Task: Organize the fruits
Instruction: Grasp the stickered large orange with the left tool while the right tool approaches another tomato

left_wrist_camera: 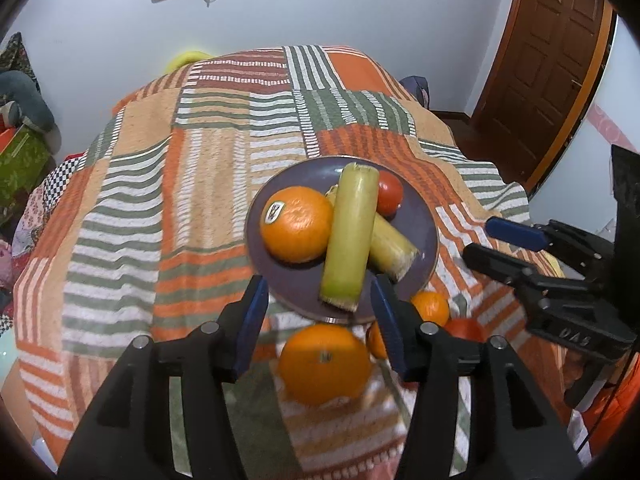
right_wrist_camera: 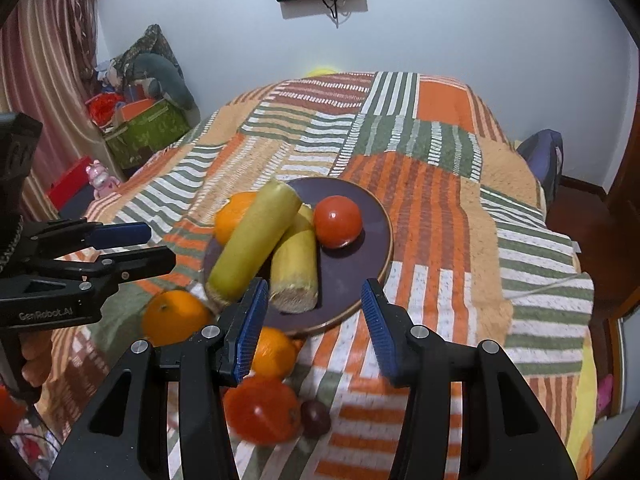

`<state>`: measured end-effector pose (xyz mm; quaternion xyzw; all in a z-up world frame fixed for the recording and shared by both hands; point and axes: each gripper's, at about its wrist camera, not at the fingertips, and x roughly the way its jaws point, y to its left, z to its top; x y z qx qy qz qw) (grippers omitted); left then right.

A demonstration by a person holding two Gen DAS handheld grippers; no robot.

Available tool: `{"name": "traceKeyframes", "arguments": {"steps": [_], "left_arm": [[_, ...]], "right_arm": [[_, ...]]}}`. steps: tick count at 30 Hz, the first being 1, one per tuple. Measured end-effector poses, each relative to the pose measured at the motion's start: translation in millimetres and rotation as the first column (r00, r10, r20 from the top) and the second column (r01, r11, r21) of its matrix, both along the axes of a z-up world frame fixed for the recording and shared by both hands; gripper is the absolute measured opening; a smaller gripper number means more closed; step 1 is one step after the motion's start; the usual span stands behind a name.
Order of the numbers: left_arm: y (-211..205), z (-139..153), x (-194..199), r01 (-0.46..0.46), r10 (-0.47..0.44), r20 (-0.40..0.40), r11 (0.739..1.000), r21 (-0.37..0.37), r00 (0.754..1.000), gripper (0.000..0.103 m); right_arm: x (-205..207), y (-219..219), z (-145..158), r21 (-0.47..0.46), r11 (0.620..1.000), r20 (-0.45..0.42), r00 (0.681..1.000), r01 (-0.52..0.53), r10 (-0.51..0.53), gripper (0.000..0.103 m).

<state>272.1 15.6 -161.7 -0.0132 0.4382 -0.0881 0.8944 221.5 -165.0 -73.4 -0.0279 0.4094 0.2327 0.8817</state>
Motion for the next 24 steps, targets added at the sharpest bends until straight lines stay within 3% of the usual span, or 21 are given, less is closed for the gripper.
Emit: {"name": "traceKeyframes", "arguments": {"steps": [5, 13, 24], "left_arm": [[8.1, -0.9, -20.9, -0.009, 0.009, -0.012, 1.000, -0.006, 1.000, 0.059], [11.3, -21.8, -41.6, -0.007, 0.005, -0.090, 1.000, -0.029, 0.996, 0.061], [0.0, -52.1, -34.8, 0.009, -0.015, -0.161, 0.999, -0.033, 0.987, 0.061]], "right_arm": [[-17.2, -3.0, 4.5, 0.008, 1.000, -0.001, 1.000, 0.010, -0.010, 0.051], [-40.7, -3.1, -6.7, 0.029, 0.999, -0.048, 0.999, 0.016, -0.015, 0.052], [-49.7, 0.6, -34.4, 0.052, 0.999, -0.146, 0.989, 0.018, -0.010, 0.052]]}}
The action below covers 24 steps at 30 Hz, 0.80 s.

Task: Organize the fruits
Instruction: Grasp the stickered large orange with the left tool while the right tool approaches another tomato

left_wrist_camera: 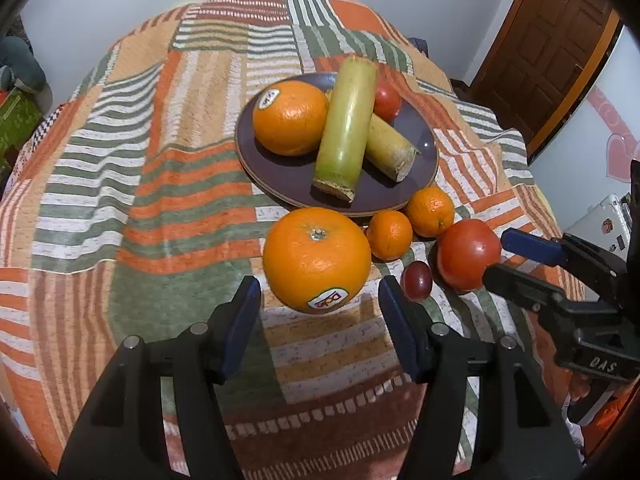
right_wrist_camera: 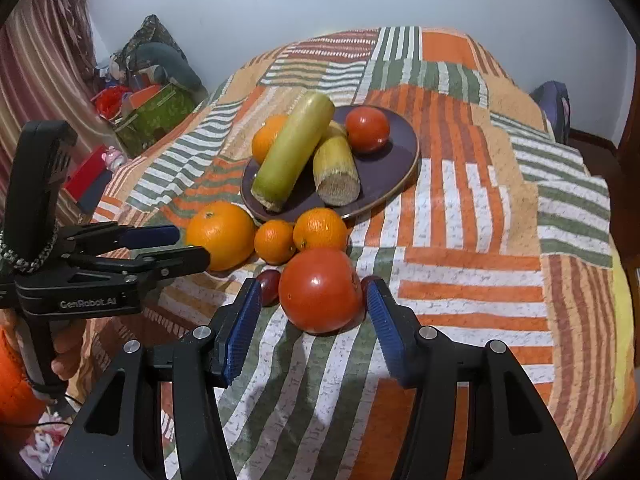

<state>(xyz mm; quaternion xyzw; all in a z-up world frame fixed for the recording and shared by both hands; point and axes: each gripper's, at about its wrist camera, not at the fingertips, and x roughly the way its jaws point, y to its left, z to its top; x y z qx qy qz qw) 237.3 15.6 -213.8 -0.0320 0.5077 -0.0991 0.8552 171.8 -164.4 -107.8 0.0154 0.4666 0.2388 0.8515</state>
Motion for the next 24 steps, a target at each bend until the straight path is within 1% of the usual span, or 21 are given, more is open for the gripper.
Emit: {"name": "traceKeyframes", "arguments": {"steps": [4, 6, 9, 14, 20, 22, 24], "left_arm": [[-4.9, -10.2, 4.7, 0.002, -0.001, -0.013, 1.000, 0.012, 1.000, 0.061], [-6.8, -14.1, 6.8, -0.002, 0.002, -0.013, 1.000, 0.026, 1.000, 0.061], [-6.3, -17.6, 10.8, -0.005, 0.006, -0.019, 1.000, 0.024, 1.000, 0.061], [-4.7, -21.9, 17.4, -0.015, 0.015, -0.031, 1.000, 0.006, 0.999, 0.063], [-5.0, -22.5, 20.3, -0.031, 0.031, -0.016, 1.000, 0.002, 0.999, 0.064], [-4.3, -22.4, 21.1, -0.034, 0.034, -0.013, 0.999, -0.003, 0.999, 0.064], [-3.9, -22.2, 20.1, -0.033, 0.033, -0.012, 0.999, -0.005, 0.999, 0.064]], "right_arm": [[0.7, 5.2, -8.7, 0.002, 1.000, -0.026, 1.000, -0.008, 0.008, 0.052], [0.5, 6.6, -11.2, -0.011, 1.000, -0.023, 1.000, -0.009, 0.008, 0.053], [2.3, 7.0, -14.3, -0.017, 1.000, -0.024, 1.000, -0.010, 0.010, 0.053], [3.4, 8.0, -14.2, -0.022, 1.000, -0.006, 1.000, -0.014, 0.013, 0.053], [6.4, 13.5, -12.9, -0.056, 0.998, 0.023, 0.999, -0.027, 0.028, 0.055], [7.4, 14.2, -12.3, -0.062, 0.998, 0.030, 0.999, -0.029, 0.031, 0.052], [7.7, 13.0, -11.1, -0.063, 0.998, 0.034, 0.999, -0.025, 0.027, 0.046]]}}
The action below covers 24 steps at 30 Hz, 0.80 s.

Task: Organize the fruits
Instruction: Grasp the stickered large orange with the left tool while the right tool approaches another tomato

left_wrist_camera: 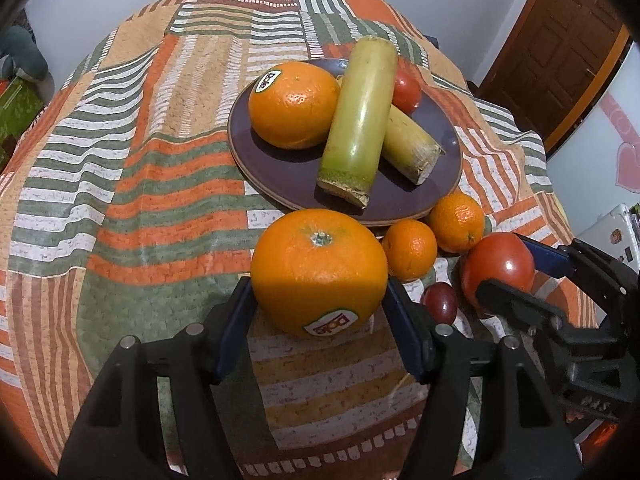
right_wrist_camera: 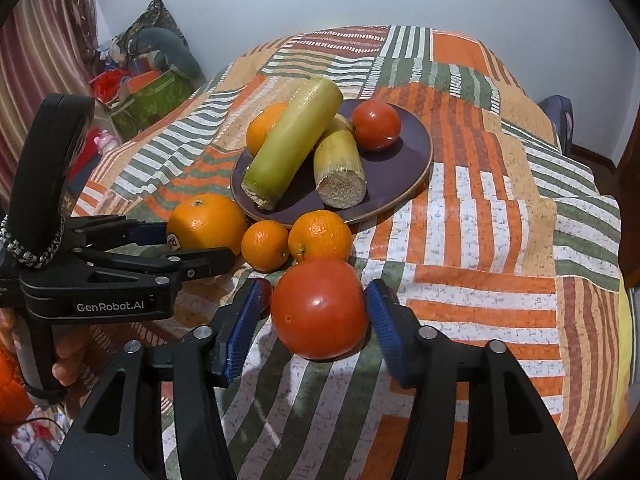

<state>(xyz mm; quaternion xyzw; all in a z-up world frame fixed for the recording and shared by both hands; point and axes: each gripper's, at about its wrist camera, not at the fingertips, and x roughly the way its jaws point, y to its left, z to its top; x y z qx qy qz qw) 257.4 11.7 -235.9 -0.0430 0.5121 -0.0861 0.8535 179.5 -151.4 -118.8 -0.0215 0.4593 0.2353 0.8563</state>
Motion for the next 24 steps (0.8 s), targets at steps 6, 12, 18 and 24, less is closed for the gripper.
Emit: {"name": "traceKeyframes", "arguments": {"steps": [6, 12, 18, 24], "left_arm": [[0.7, 4.3, -9.2, 0.018, -0.018, 0.006, 1.000, -0.003, 1.000, 0.063], [3.0, 13.0, -17.9, 0.016, -0.016, 0.022, 1.000, -0.004, 1.000, 0.063], [9.5, 32.0, -19.4, 0.001, -0.001, 0.071, 1.000, -0.011, 0.997, 0.060], [10.1, 41.2, -12.2, 0.022, -0.020, 0.096, 1.000, -0.016, 0.995, 0.043]], "right_arm": [[1.5, -3.1, 2.8, 0.013, 1.000, -0.024, 1.000, 0.003, -0.002, 0.045], [-3.8, -5.7, 11.5, 0.037, 0.999, -0.009, 1.000, 0.005, -0.005, 0.045], [-3.6, -7.2, 25.9, 0.051, 0.999, 0.029, 1.000, 0.007, -0.008, 0.045], [1.1, -10.4, 33.6, 0.065, 0.998, 0.052, 0.998, 0.022, -0.025, 0.045]]}}
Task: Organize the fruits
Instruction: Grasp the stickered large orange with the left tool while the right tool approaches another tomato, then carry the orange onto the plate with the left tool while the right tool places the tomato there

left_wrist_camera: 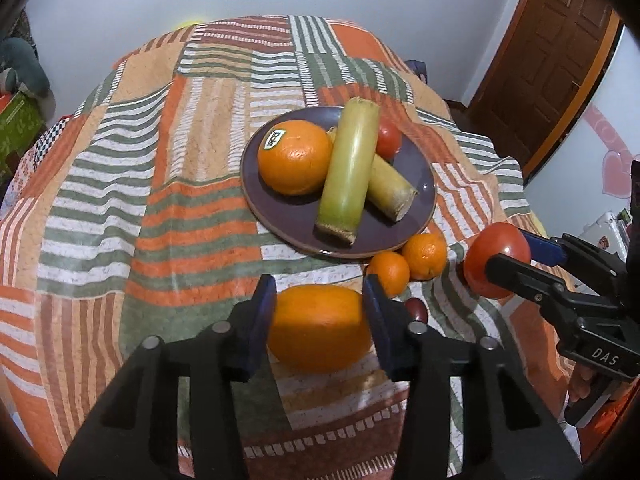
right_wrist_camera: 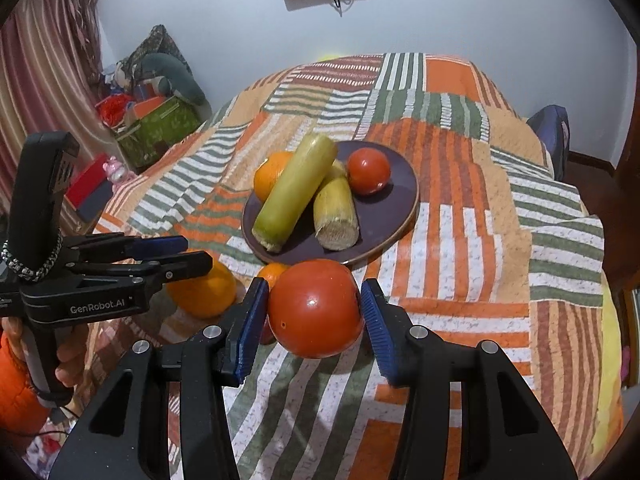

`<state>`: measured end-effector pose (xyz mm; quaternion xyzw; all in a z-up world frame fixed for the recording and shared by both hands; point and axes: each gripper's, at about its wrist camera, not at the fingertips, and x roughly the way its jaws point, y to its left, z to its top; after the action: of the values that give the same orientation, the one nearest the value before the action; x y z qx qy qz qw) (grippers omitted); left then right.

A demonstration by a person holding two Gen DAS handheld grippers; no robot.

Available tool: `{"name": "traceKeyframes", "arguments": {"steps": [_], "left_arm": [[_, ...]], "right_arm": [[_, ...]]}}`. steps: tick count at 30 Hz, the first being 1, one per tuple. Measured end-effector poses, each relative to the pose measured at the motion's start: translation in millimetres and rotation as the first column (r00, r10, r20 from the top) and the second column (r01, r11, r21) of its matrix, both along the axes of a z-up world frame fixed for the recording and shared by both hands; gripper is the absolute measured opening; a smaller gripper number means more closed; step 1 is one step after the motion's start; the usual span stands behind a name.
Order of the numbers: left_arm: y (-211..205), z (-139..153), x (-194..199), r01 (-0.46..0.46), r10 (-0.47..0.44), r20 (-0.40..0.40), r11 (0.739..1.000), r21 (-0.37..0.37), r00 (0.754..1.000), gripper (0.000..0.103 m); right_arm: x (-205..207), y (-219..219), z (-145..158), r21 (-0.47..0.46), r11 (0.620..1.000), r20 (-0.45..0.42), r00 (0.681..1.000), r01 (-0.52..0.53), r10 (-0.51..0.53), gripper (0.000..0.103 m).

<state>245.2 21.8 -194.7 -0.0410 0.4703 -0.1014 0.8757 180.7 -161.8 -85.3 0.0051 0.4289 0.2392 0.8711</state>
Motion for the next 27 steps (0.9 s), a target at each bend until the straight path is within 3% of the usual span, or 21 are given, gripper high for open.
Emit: {"name": "traceKeyframes", "arguments": {"steps": [3, 6, 10, 16, 19, 27], "left_arm": [[-3.3, -0.5, 1.3, 0.004, -0.004, -0.001, 1.000, 0.017, 1.000, 0.045], [-3.4, -7.3, 3.0, 0.000, 0.000, -0.025, 1.000, 0.015, 1.000, 0.065], [-5.5, -21.0, 4.5, 0.010, -0.010, -0.063, 1.000, -0.003, 0.998, 0.070], [-19.4, -42.6, 9.9, 0.032, -0.028, -0.122, 0.999, 0.035, 0.992, 0.070], [-22.2, -43.6, 7.9, 0.039, -0.031, -0.099, 0.997, 0.074, 0.995, 0.065], [-7.9, -27.3, 5.2, 0.014, -0.011, -0.062, 0.998, 0.060, 0.998, 0.065]], "right_arm": [[0.7, -2.0, -0.6, 0.006, 1.000, -0.005, 1.000, 0.006, -0.006, 0.045], [0.5, -4.8, -3.1, 0.005, 1.000, -0.013, 1.000, 0.011, -0.011, 0.045], [0.9, -8.5, -4.4, 0.004, 1.000, -0.018, 1.000, 0.019, -0.019, 0.045], [1.7, -11.7, -1.3, 0.013, 1.000, -0.015, 1.000, 0.026, -0.026, 0.045], [1.4, -12.5, -0.5, 0.013, 1.000, -0.010, 1.000, 0.025, -0.024, 0.045], [7.9, -17.6, -0.7, 0.013, 0.999, -0.005, 0.999, 0.040, -0.040, 0.045]]}}
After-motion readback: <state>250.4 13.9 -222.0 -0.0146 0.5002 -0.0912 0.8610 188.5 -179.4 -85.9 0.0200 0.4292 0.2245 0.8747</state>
